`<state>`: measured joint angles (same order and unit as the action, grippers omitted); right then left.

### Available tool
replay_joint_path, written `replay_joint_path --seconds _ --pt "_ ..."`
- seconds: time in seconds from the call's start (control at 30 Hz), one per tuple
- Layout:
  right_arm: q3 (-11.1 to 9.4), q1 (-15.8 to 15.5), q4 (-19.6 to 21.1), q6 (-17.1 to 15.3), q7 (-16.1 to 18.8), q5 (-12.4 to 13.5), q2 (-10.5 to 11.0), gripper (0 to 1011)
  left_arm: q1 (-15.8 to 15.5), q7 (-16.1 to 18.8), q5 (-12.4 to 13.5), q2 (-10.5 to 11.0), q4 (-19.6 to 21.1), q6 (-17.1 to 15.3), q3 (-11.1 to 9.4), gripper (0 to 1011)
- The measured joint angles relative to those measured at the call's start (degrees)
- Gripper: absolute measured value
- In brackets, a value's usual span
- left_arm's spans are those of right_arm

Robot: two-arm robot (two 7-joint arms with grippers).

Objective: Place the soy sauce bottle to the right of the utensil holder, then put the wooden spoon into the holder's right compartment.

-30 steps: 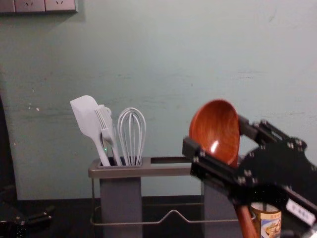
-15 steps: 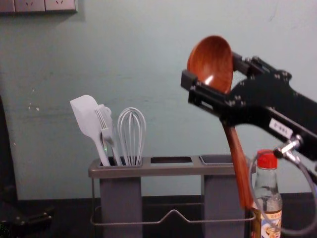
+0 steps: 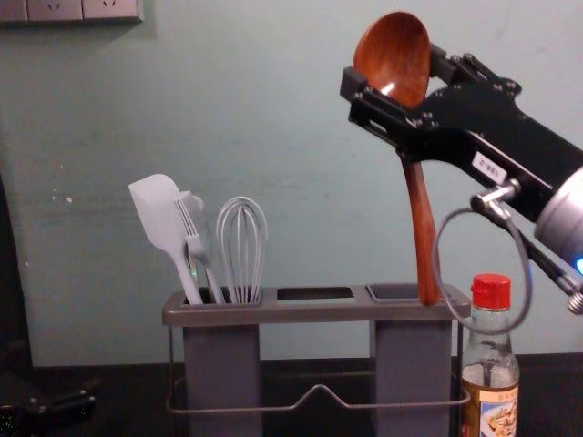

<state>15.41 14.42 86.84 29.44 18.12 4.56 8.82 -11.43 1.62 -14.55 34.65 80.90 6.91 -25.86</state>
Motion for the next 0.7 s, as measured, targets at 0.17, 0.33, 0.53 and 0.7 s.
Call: replay_joint_path --seconds 0.17,0.33,0.53,0.7 --pt "0.02 2.88 -3.42 1.38 -0.28 -0.51 -1.28 836 0.00 0.00 0.00 0.00 0.00 0.00 0.00 1005" --pt "0.01 5.07 -6.16 2.35 -0.28 -0.71 -2.12 836 0.00 0.00 0.00 0.00 0.00 0.00 0.00 1005" --pt "-0.24 7.49 -9.51 3.55 -0.20 -0.94 -2.95 836 0.00 0.00 0.01 0.00 0.00 0.00 0.00 1005" --pt "-0.36 8.94 -11.91 4.66 0.04 -0.89 -3.47 836 0.00 0.00 0.00 0.00 0.00 0.00 0.00 1005"
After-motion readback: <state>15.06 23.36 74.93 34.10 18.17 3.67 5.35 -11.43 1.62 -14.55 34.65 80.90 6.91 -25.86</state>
